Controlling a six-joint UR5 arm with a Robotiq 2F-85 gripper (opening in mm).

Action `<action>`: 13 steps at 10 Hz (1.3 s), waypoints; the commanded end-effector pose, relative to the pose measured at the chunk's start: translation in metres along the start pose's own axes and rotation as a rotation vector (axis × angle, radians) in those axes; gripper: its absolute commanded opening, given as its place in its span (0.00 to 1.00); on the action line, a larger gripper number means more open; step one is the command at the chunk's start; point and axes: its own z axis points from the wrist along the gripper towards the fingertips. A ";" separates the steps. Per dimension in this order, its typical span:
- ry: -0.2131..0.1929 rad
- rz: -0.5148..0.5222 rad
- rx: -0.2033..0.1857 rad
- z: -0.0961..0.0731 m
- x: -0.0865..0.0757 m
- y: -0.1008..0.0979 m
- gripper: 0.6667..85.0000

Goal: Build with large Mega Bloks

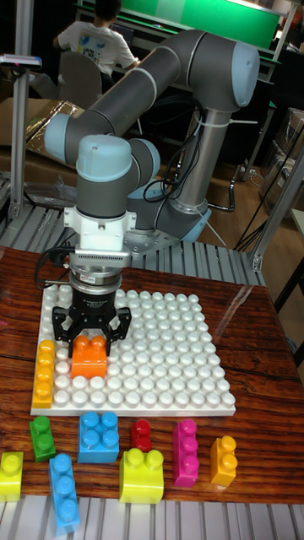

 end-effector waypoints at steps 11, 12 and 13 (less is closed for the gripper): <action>-0.054 -0.028 -0.050 0.000 -0.014 0.008 0.72; -0.054 -0.028 -0.051 0.000 -0.014 0.009 0.73; -0.055 -0.031 -0.054 0.000 -0.014 0.009 0.74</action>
